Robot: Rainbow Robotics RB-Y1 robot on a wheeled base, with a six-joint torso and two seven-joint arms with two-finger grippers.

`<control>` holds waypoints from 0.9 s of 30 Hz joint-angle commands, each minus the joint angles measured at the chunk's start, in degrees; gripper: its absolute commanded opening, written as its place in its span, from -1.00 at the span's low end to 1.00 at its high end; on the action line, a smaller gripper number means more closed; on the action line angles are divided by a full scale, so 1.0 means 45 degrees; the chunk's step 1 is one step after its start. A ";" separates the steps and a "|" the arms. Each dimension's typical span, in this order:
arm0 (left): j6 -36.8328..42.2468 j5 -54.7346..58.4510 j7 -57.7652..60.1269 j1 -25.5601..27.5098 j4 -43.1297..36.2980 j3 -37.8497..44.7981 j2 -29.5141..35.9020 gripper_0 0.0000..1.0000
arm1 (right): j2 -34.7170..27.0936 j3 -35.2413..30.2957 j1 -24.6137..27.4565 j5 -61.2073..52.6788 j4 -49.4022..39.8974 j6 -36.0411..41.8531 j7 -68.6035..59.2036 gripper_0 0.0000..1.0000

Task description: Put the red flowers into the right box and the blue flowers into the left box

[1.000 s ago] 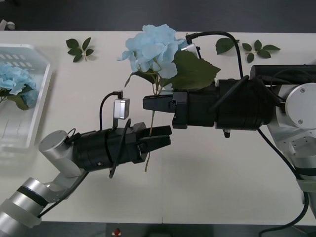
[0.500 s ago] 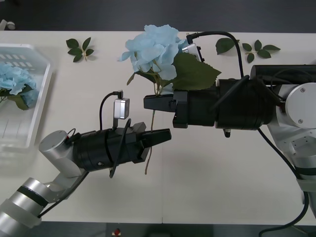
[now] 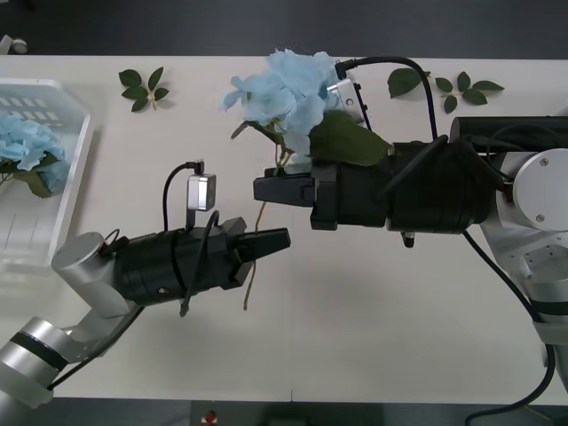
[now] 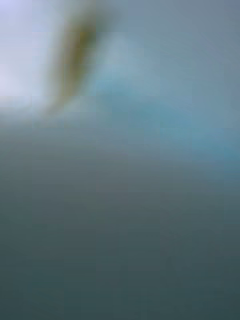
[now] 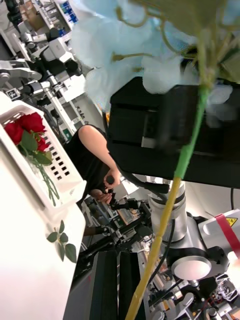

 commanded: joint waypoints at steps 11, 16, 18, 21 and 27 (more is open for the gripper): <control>0.0376 0.0352 -0.0412 -0.0183 -0.0187 0.3035 0.2353 -1.00 | 0.0126 -0.0076 -0.0218 -0.0059 -0.0306 -0.0096 -0.0275 1.00; 0.0005 0.0059 -0.0412 -0.0183 -0.0148 0.4207 0.4033 -1.00 | 0.0126 -0.0115 -0.0237 -0.0059 -0.0306 -0.0115 -0.0295 1.00; -0.0210 -0.0117 -0.0412 -0.0183 0.0028 0.4481 0.4834 -1.00 | 0.0126 -0.0193 -0.0218 -0.0059 -0.0306 -0.0115 -0.0295 1.00; -0.0405 -0.0820 -0.0412 -0.0203 0.1063 0.5184 0.6240 -1.00 | 0.0028 -0.0349 -0.0218 -0.0059 -0.0345 -0.0096 -0.0334 1.00; -0.0346 -0.2851 -0.0412 -0.0242 0.2860 0.6688 0.7763 -1.00 | -0.0518 -0.0740 -0.0218 -0.0137 -0.0384 -0.0096 -0.0451 1.00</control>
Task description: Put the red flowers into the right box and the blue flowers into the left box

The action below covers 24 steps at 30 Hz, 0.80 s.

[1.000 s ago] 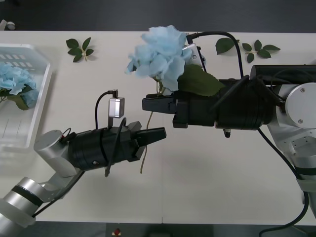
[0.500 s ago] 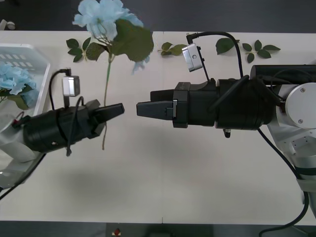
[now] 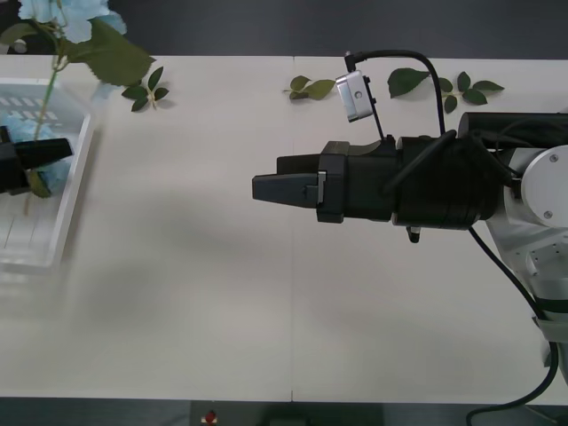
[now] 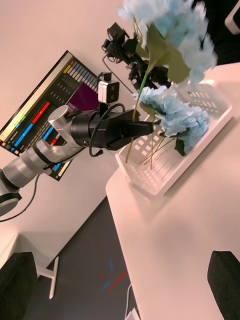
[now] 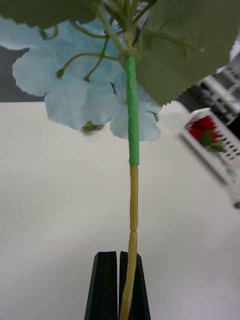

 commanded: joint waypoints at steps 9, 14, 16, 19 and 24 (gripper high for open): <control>0.0800 -0.2418 -0.0412 -0.0220 0.3106 0.2311 0.1987 -1.00 | -0.2509 -0.1046 -0.0218 -0.0371 -0.0441 -0.0049 -0.1520 1.00; 0.0800 -0.3121 -0.0412 0.0151 0.3965 0.2877 0.2026 -1.00 | -0.3934 -0.1671 -0.0081 -0.1562 -0.0461 -0.0049 -0.1247 1.00; 0.0721 -0.3473 -0.0412 0.0522 0.4004 0.3170 0.2026 -1.00 | -0.4657 -0.2101 0.0173 -0.2714 -0.0461 -0.0049 -0.0758 1.00; 0.0487 -0.3590 -0.0412 0.1069 0.3926 0.3365 0.2045 -1.00 | -0.5673 -0.2628 0.0719 -0.4706 -0.0265 -0.0049 0.0413 1.00; -0.0138 -0.3648 -0.0412 0.1791 0.3712 0.3365 0.1908 -1.00 | -0.7743 -0.3038 0.2165 -0.8613 0.0164 -0.0049 0.3851 1.00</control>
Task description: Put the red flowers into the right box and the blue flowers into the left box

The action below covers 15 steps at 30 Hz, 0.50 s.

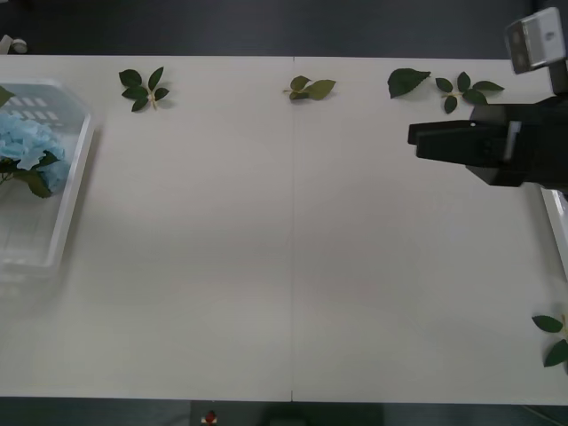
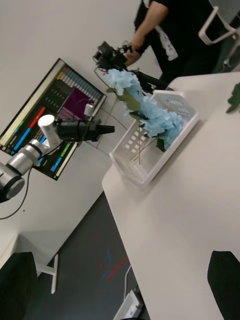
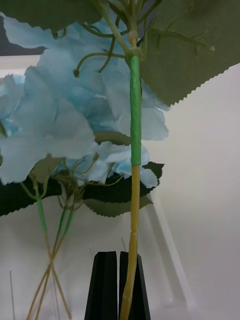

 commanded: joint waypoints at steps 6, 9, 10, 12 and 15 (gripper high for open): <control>-0.1101 -0.0747 -0.0412 0.0587 -0.0261 -0.0052 -0.0457 -1.00 | -0.3467 -0.0457 0.2819 -0.5021 0.0725 0.0731 0.7171 1.00; -0.1472 -0.1138 -0.0412 0.0548 -0.0339 -0.0072 -0.0828 -1.00 | -0.3955 -0.0652 0.3483 -0.5899 0.1038 0.1356 0.8714 1.00; -0.1726 -0.1294 -0.0412 0.0529 -0.0398 -0.0150 -0.0984 -1.00 | -0.4092 -0.0789 0.3737 -0.6212 0.1155 0.1629 0.9319 1.00; -0.2233 -0.1353 -0.0412 0.0451 -0.0417 -0.0501 -0.1121 -1.00 | -0.4287 -0.1042 0.4147 -0.6564 0.1311 0.2020 0.9564 1.00; -0.2937 -0.1313 -0.0412 0.0314 -0.0417 -0.1205 -0.1140 -1.00 | -0.4619 -0.1453 0.4694 -0.6935 0.1370 0.2313 0.9564 1.00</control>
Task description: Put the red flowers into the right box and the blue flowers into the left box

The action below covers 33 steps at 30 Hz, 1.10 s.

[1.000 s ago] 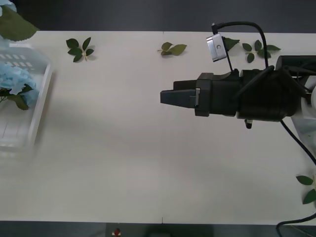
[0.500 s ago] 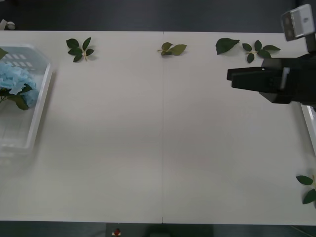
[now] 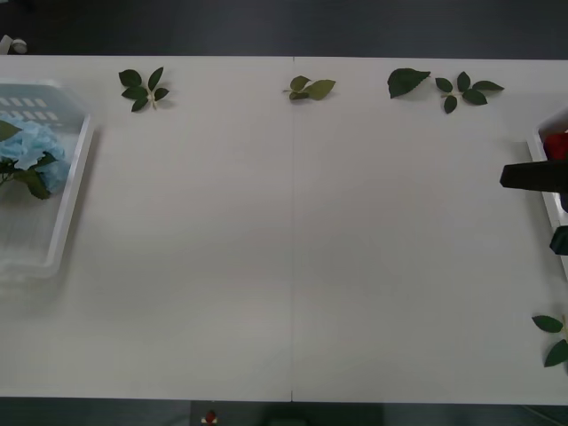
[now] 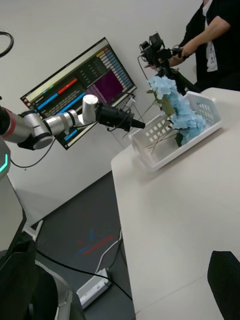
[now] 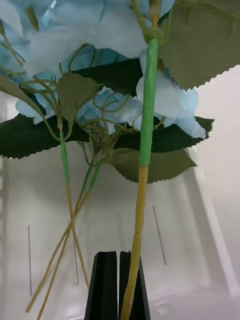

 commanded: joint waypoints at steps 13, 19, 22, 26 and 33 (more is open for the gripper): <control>-0.1179 0.0174 -0.0412 -0.0438 -0.0219 -0.1473 0.0176 1.00 | -0.0446 -0.1426 0.1010 -0.0435 -0.0052 0.0986 0.0095 1.00; 0.0618 0.0701 -0.0412 -0.0398 -0.0219 -0.0907 0.0196 1.00 | -0.0446 -0.1426 0.1010 -0.0435 -0.0072 0.1005 0.0095 1.00; 0.1770 0.0701 -0.0412 -0.0379 -0.0219 -0.0204 0.0215 1.00 | -0.0427 -0.1426 0.0991 -0.0454 -0.0072 0.0966 0.0095 1.00; 0.3215 0.0760 -0.0412 -0.0379 -0.0258 0.0597 0.0508 1.00 | -0.0427 -0.1426 0.0991 -0.0454 -0.0072 0.0966 0.0095 1.00; 0.4680 0.1580 -0.0412 -0.0379 -0.1001 0.0675 0.1485 1.00 | -0.0427 -0.1426 0.0991 -0.0454 -0.0072 0.0966 0.0095 1.00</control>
